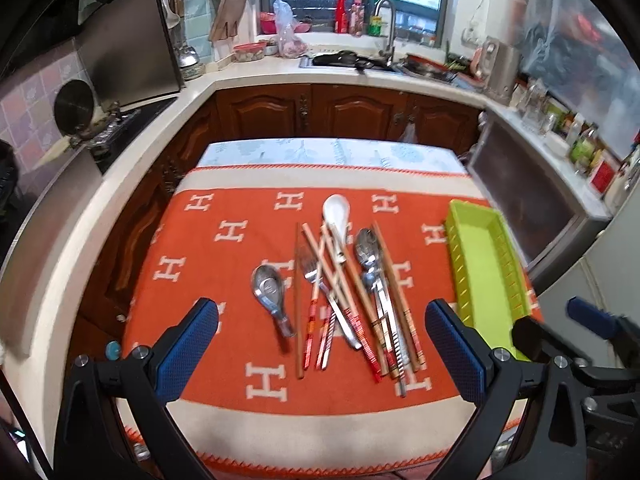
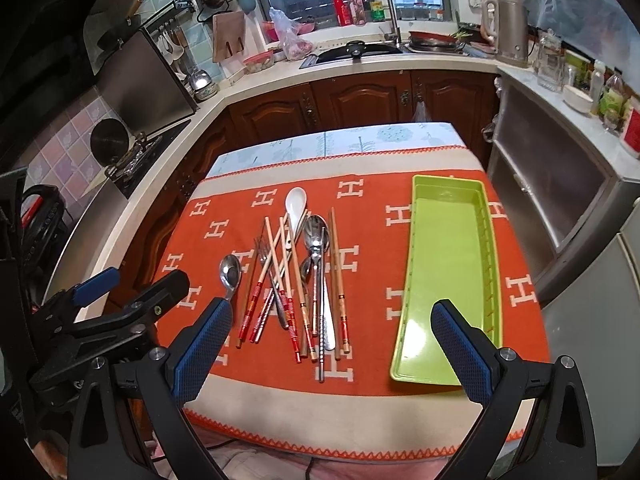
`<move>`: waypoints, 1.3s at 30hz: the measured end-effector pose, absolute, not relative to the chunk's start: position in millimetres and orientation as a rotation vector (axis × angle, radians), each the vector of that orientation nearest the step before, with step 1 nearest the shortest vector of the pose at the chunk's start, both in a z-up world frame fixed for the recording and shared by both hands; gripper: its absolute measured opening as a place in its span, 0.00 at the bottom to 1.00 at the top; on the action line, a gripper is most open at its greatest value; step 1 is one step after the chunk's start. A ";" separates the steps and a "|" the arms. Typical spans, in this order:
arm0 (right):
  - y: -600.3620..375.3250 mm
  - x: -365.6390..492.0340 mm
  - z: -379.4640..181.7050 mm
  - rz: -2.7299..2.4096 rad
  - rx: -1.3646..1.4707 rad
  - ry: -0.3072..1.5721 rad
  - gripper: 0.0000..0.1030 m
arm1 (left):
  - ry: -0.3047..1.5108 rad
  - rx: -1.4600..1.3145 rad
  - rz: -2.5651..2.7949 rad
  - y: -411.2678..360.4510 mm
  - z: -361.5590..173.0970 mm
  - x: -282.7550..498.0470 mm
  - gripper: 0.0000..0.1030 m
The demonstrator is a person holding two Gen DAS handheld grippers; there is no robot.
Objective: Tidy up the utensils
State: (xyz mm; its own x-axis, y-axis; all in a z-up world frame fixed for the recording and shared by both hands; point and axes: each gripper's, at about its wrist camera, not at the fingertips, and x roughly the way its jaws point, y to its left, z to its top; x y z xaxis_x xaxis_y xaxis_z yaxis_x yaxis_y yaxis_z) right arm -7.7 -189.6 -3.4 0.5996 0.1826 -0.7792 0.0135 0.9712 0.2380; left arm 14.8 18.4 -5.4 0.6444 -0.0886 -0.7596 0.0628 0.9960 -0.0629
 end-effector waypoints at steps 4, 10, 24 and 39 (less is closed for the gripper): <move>-197.3 14.7 -6.2 0.113 0.261 0.956 0.93 | 0.863 -0.054 -0.096 34.2 -1.7 32.9 0.99; -197.4 66.1 -17.0 0.132 0.251 1.023 0.77 | 0.983 -0.005 -0.125 51.2 -14.5 77.9 0.99; -138.8 157.9 -93.4 0.252 0.200 1.177 0.53 | 1.284 -0.164 -0.112 101.4 -133.1 147.4 0.95; -95.4 181.1 -170.4 0.324 0.187 1.271 0.30 | 1.278 -0.247 -0.078 121.7 -194.0 163.2 0.87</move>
